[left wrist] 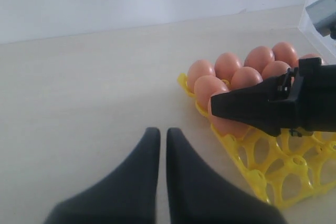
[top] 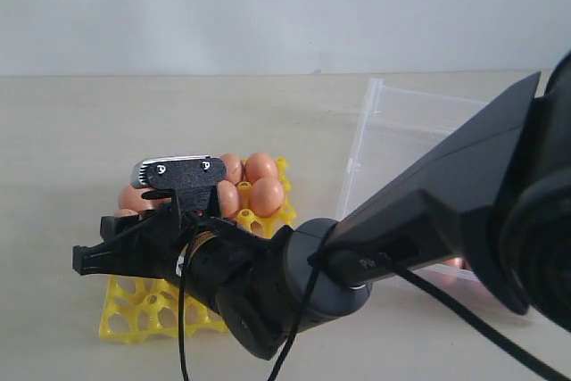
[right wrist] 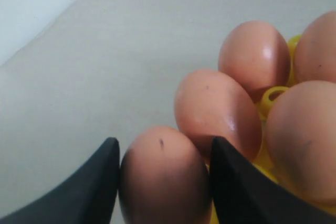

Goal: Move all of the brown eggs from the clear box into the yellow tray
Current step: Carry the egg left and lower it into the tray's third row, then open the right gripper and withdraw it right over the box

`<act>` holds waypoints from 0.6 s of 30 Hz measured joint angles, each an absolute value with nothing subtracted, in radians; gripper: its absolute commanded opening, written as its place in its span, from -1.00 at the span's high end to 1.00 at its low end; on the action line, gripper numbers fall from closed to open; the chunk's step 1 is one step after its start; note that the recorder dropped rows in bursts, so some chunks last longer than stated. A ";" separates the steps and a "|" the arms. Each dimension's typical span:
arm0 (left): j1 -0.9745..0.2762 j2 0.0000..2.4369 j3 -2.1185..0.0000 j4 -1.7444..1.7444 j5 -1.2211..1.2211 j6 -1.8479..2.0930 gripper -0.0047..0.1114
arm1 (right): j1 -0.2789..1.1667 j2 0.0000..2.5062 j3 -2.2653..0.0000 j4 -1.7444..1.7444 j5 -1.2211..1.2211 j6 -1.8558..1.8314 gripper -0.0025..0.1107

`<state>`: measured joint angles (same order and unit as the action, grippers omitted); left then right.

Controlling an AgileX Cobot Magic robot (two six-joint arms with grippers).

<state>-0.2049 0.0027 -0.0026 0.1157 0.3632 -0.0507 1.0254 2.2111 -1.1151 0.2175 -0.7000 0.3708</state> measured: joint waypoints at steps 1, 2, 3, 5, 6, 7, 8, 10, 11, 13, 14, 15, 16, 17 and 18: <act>-0.205 0.003 -0.003 0.116 0.363 -0.051 0.85 | 1.025 2.211 -1.115 0.218 -0.700 0.371 0.96; -0.205 0.003 -0.003 0.116 0.363 -0.051 0.85 | 1.025 2.211 -1.115 0.218 -0.700 0.369 0.96; -0.205 0.003 -0.003 0.116 0.363 -0.051 0.85 | 1.025 2.211 -1.115 0.218 -0.700 0.369 0.96; -0.205 0.003 -0.003 0.116 0.363 -0.051 0.85 | 1.025 2.209 -1.115 0.218 -0.694 0.369 0.95; -0.205 0.003 -0.003 0.116 0.363 -0.051 0.85 | 1.025 2.207 -1.115 0.218 -0.694 0.369 0.91; -0.205 0.003 -0.003 0.116 0.363 -0.051 0.85 | 1.025 2.207 -1.115 0.218 -0.692 0.369 0.82; -0.205 0.003 -0.003 0.116 0.363 -0.051 0.85 | 1.025 2.207 -1.115 0.218 -0.692 0.369 0.69; -0.205 0.003 -0.003 0.116 0.363 -0.051 0.85 | 1.025 2.207 -1.115 0.218 -0.692 0.356 0.32; -0.205 0.003 -0.003 0.116 0.363 -0.051 0.85 | 1.025 2.207 -1.115 0.213 -0.692 0.349 0.16; -0.205 0.003 -0.003 0.116 0.363 -0.051 0.85 | 1.024 2.202 -1.115 0.208 -0.692 0.342 -0.05; -0.205 0.003 -0.003 0.116 0.363 -0.051 0.85 | 1.024 2.198 -1.115 0.208 -0.686 0.342 -0.04; -0.205 0.003 -0.003 0.116 0.363 -0.051 0.85 | 1.024 2.191 -1.115 0.206 -0.680 0.344 -0.04; -0.205 0.003 -0.003 0.116 0.363 -0.051 0.85 | 1.022 2.184 -1.115 0.204 -0.674 0.348 -0.04; -0.205 0.003 -0.003 0.116 0.363 -0.051 0.85 | 1.017 2.178 -1.115 0.201 -0.672 0.350 -0.04; -0.205 0.003 -0.003 0.116 0.363 -0.051 0.85 | 1.016 2.170 -1.115 0.201 -0.670 0.350 -0.04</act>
